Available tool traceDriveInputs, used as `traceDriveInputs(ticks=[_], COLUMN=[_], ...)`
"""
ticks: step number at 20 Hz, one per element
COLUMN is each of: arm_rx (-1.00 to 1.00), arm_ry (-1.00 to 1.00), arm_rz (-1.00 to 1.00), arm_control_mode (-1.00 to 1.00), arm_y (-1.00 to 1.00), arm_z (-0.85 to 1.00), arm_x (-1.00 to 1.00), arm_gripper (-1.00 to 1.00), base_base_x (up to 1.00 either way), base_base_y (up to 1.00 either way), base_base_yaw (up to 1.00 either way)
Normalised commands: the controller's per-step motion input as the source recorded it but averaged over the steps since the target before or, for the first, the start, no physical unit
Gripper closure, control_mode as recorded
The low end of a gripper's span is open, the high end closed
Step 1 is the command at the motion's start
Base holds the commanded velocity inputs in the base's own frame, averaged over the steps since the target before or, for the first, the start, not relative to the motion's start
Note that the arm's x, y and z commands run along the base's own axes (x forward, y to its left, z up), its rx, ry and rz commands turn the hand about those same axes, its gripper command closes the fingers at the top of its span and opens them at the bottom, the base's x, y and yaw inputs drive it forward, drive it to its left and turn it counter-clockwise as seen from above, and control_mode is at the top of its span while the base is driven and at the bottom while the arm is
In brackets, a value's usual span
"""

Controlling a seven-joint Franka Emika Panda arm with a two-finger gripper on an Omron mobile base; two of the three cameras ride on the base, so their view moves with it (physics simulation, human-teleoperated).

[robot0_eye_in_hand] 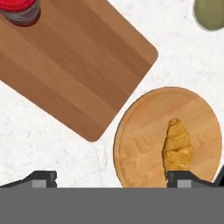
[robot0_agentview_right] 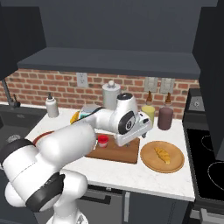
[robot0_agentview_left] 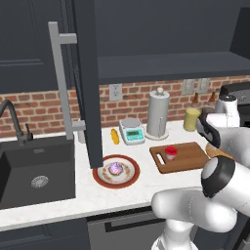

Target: From the different types of pastries on the counter, select a croissant and place it on the cutting board. Then retrieve a jar of jam from the cabinet and place it alongside the croissant on the cutting board.

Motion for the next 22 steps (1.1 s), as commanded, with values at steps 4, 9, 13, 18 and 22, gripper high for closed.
traceDriveInputs(ticks=[4,9,13,18,22], arm_rx=[0.01,0.10,0.14,0.12,0.00], arm_ry=[0.07,0.20,0.17,0.10,0.02], arm_rz=[-0.10,-0.01,-0.03,-0.01,-0.02], arm_control_mode=[-1.00,-1.00,-1.00,-1.00,-1.00], arm_y=[-0.77,-0.73,-0.42,-0.26,-0.28], arm_z=[0.00,0.04,0.03,0.00,-0.13], arm_x=[0.68,0.42,0.14,0.04,0.00], arm_gripper=[-1.00,-1.00,-1.00,-1.00,-1.00], base_base_x=[0.00,0.00,0.00,0.00,0.00], base_base_y=[0.00,0.00,0.00,0.00,0.00], base_base_yaw=[0.00,0.00,0.00,0.00,0.00])
